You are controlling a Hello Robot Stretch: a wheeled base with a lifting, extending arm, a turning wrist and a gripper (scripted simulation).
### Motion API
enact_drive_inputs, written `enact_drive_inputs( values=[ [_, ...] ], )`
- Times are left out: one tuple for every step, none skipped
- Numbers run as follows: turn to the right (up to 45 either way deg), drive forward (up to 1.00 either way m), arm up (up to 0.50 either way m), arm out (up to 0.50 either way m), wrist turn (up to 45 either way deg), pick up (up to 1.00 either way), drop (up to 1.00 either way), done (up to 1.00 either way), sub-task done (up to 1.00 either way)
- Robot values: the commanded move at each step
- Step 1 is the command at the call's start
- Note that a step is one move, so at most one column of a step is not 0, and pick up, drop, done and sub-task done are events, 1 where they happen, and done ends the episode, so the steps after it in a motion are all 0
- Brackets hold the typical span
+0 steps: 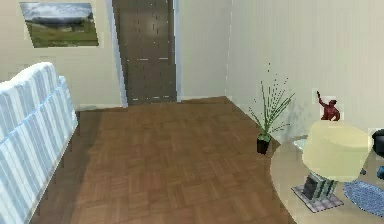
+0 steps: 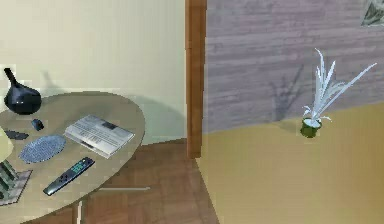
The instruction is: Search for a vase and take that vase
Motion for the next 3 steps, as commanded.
enact_drive_inputs(
  values=[
    [6.0, 0.00, 0.00, 0.00, 0.0, 0.00, 0.00, 0.00, 0.00],
    [0.0, 0.80, 0.00, 0.00, 0.0, 0.00, 0.00, 0.00, 0.00],
    [27.0, 0.00, 0.00, 0.00, 0.0, 0.00, 0.00, 0.00, 0.00]
  ],
)
